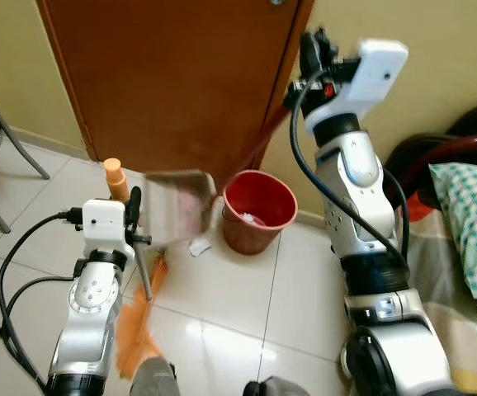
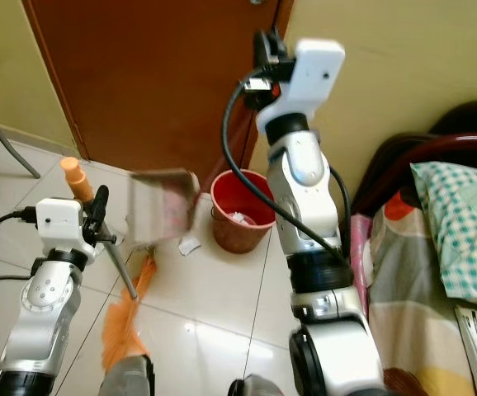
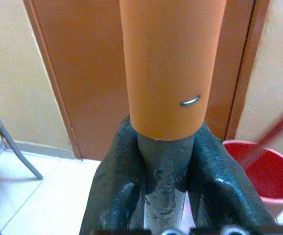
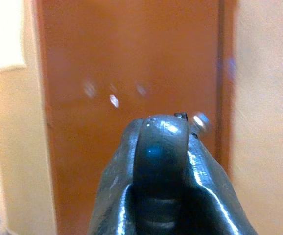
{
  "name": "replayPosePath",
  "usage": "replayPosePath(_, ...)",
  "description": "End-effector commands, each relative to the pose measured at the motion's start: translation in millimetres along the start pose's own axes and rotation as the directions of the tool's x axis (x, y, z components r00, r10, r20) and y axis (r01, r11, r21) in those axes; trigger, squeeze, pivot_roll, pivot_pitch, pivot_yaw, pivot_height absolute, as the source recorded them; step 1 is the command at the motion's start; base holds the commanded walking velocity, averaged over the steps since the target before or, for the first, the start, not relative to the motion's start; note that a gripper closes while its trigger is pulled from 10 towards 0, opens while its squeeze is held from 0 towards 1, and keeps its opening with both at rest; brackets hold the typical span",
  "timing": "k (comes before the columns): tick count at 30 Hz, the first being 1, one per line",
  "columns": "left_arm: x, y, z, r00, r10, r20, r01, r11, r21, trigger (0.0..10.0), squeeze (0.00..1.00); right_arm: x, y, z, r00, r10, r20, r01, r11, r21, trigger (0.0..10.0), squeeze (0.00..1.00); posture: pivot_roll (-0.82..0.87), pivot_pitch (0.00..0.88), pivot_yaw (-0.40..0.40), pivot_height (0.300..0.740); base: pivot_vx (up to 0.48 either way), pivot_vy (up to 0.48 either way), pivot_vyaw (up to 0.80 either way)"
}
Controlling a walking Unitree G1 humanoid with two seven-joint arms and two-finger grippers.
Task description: Sweep floor
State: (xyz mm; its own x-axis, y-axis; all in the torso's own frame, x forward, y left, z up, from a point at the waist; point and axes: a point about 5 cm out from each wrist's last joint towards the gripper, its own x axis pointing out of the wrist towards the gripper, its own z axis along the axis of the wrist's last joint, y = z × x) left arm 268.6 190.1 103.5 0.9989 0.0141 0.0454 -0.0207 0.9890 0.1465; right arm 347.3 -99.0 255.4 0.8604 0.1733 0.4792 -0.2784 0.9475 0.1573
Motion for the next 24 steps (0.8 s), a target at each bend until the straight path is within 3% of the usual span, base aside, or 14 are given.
replayPosePath(1,-3.1,2.4,0,1.000,0.004,-0.009,-0.004,1.000,0.030,10.0,0.00,0.0,-3.0,16,0.998,-0.017,0.064,0.018,1.000,-0.014,10.0,0.00,0.08,0.087,-0.075,0.740,0.000,0.000,0.00)
replayPosePath(4,-14.7,6.0,-8,0.999,0.001,-0.053,0.001,0.999,0.042,10.0,0.00,-24.5,-16.9,-2,0.995,-0.099,-0.026,0.098,0.994,-0.052,10.0,0.00,0.07,0.096,-0.062,0.740,0.000,0.000,0.00)
replayPosePath(5,-14.7,6.0,-8,0.999,0.001,-0.053,0.001,0.999,0.042,10.0,0.00,-24.5,-16.9,-2,0.995,-0.099,-0.026,0.098,0.994,-0.052,10.0,0.00,0.07,0.096,-0.062,0.740,0.000,0.000,0.00)
replayPosePath(7,-19.2,5.9,-14,0.996,-0.013,-0.083,0.016,0.999,0.033,10.0,0.00,-41.4,-31.6,-15,0.978,-0.187,-0.091,0.175,0.976,-0.127,10.0,0.00,0.06,0.094,-0.059,0.740,0.000,0.000,0.00)
replayPosePath(12,-19.1,7.5,-18,0.995,-0.015,-0.095,0.018,0.999,0.029,10.0,0.00,-65.8,-51.1,-33,0.945,-0.280,-0.166,0.238,0.942,-0.237,10.0,0.00,0.06,0.085,-0.054,0.740,0.000,0.000,0.00)
replayPosePath(15,-20.5,9.2,-17,0.996,-0.012,-0.094,0.014,1.000,0.021,10.0,0.00,-89.1,-65.5,-49,0.915,-0.330,-0.233,0.258,0.921,-0.293,10.0,0.00,0.05,0.077,-0.048,0.740,0.000,0.000,0.00)
replayPosePath(17,-20.9,9.4,-17,0.996,-0.012,-0.094,0.014,1.000,0.020,10.0,0.00,-93.5,-67.9,-52,0.909,-0.337,-0.245,0.259,0.917,-0.302,10.0,0.00,0.05,0.077,-0.048,0.740,0.000,0.000,0.00)
replayPosePath(20,-20.4,12.1,-12,0.997,-0.038,-0.066,0.040,0.999,0.021,10.0,0.00,-114.7,-80.3,-73,0.868,-0.376,-0.325,0.285,0.912,-0.295,10.0,0.00,0.04,0.064,-0.021,0.740,0.000,0.000,0.00)
replayPosePath(24,-13.8,14.3,-7,0.999,-0.029,-0.045,0.029,0.999,0.016,10.0,0.00,-118.2,-84.2,-78,0.857,-0.388,-0.339,0.288,0.907,-0.308,10.0,0.00,0.02,0.070,-0.005,0.740,0.123,0.062,0.00)
